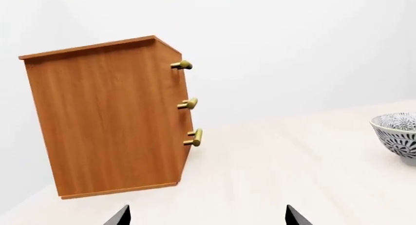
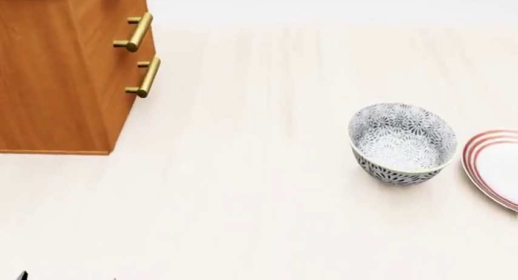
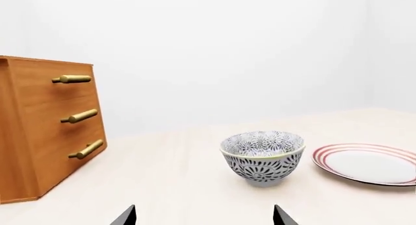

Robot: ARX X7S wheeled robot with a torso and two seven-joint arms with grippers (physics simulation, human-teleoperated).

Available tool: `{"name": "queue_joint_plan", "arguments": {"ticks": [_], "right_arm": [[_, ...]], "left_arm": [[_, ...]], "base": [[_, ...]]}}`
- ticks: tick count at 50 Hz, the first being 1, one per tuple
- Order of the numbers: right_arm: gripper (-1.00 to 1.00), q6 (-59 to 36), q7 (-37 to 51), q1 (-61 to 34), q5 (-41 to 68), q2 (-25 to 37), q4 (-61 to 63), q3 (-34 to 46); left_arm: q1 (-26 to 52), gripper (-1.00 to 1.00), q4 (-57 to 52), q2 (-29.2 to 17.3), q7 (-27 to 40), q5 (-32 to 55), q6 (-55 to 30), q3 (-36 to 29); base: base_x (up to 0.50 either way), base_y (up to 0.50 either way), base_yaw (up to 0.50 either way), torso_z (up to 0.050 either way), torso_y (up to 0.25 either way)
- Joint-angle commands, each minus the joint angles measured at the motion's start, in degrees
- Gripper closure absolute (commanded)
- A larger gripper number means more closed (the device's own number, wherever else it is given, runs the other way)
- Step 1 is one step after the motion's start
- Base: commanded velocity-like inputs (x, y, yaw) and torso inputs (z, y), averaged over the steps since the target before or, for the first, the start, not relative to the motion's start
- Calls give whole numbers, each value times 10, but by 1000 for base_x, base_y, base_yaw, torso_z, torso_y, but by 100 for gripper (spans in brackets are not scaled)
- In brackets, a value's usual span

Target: Put the bowl on top of the cabinet.

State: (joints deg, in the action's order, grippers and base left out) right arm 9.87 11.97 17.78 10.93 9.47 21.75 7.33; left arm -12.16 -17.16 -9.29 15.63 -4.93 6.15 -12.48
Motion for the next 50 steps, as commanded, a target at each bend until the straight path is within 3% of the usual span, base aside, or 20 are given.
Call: {"name": "queue_joint_plan", "arguments": {"ticks": [1, 37, 50], "right_arm": [[-100, 19, 1, 9, 2, 6, 4, 5], [-100, 23, 24, -1, -8, 12, -7, 17], [-100, 36, 25, -3, -11, 16, -15, 25]], "left_arm": [[0, -100, -3, -5, 8, -2, 0, -5], [8, -100, 5, -17, 22, 6, -2, -18], [12, -100, 8, -20, 26, 10, -4, -22]], "base": [[500, 0, 0, 0, 0], [499, 0, 0, 0, 0], [20, 0, 0, 0, 0]]}}
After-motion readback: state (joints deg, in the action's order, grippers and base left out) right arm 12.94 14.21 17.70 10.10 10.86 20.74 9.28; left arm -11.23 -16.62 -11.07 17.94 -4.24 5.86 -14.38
